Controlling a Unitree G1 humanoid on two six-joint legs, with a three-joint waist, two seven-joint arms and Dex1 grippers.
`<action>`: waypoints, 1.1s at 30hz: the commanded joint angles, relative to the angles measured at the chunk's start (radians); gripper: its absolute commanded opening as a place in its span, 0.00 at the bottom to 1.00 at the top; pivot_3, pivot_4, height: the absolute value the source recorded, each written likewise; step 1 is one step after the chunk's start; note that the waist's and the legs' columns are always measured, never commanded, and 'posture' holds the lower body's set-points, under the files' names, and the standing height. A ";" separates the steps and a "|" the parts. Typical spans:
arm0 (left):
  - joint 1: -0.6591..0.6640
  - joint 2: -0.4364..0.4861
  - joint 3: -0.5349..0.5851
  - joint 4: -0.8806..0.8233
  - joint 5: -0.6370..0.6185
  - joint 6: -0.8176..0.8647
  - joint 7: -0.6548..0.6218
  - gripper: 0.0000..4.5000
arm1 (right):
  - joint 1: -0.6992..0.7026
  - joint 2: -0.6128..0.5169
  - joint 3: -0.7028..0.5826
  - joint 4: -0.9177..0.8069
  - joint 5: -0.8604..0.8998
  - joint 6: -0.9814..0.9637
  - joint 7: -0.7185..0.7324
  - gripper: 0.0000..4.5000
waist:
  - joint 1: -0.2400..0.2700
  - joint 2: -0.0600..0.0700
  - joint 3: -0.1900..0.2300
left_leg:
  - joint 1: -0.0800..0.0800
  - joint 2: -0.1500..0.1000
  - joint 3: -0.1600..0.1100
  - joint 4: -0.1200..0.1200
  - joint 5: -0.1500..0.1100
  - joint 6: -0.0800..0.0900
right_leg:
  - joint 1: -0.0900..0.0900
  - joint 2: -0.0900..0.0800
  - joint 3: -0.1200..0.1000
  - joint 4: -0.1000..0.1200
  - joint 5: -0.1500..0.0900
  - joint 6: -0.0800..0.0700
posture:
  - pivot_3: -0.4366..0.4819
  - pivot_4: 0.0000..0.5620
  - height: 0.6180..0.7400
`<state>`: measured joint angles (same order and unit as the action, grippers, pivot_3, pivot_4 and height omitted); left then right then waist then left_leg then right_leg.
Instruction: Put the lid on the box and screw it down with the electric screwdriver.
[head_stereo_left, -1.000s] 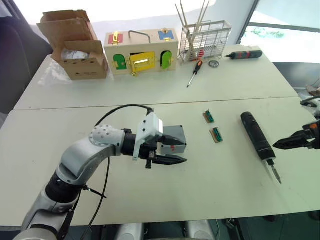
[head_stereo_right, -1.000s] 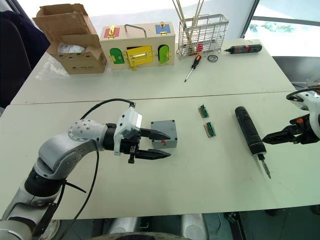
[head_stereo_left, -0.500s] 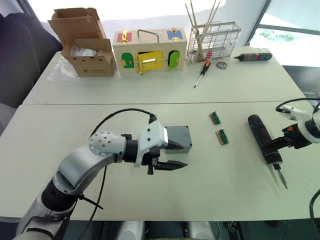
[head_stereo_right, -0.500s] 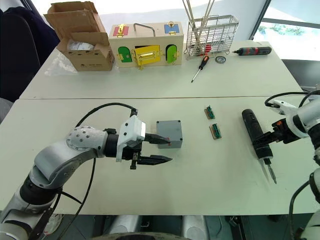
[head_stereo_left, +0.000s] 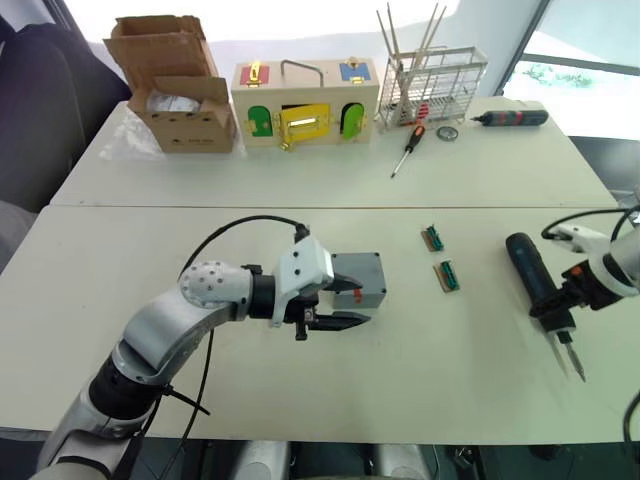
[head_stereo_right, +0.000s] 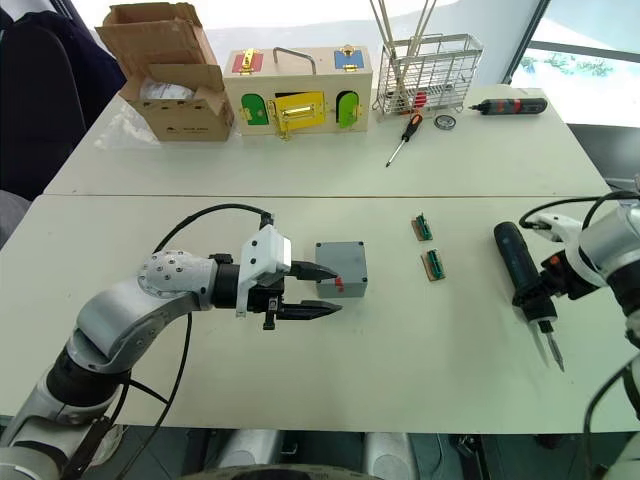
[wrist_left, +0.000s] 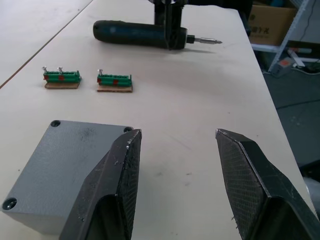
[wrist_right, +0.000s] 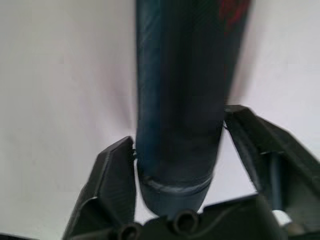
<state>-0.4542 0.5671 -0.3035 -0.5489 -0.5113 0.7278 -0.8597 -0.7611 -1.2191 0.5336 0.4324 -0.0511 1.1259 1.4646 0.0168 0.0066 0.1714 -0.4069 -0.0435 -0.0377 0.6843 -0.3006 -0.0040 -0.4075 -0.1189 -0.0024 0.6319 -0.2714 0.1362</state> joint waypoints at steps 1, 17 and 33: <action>-0.007 -0.020 -0.009 -0.006 0.014 -0.024 0.011 0.53 | 0.087 -0.023 0.006 -0.082 0.023 0.038 0.008 0.42 | -0.001 0.000 0.000 | 0.000 0.000 0.000 0.000 0.000 0.000 | 0.000 0.000 0.000 0.000 0.000 0.000 | 0.48 0.27 0.92; 0.004 -0.033 0.029 0.069 0.038 -0.050 0.008 0.53 | -0.118 0.076 -0.170 0.020 0.020 -0.037 -0.103 0.40 | -0.034 -0.016 -0.008 | 0.004 0.001 0.002 0.000 0.000 0.000 | 0.003 0.000 0.001 -0.001 0.000 0.000 | 0.48 0.27 0.92; -0.227 0.018 0.195 0.400 -0.049 -0.053 -0.172 0.53 | -0.081 0.896 -1.260 -0.873 0.385 0.045 -0.786 0.40 | 0.000 0.001 0.000 | -0.007 0.000 0.004 0.001 0.003 -0.005 | -0.017 -0.001 0.003 0.018 0.000 0.000 | 0.48 0.27 0.92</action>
<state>-0.6426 0.5908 -0.1328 -0.1697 -0.5484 0.6745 -1.0210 -0.8498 -0.3923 -0.6412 -0.2841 0.2726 1.2405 0.7629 0.0168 0.0073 0.1713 -0.4138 -0.0439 -0.0335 0.6845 -0.2974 -0.0086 -0.4252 -0.1199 0.0001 0.6515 -0.2709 0.1362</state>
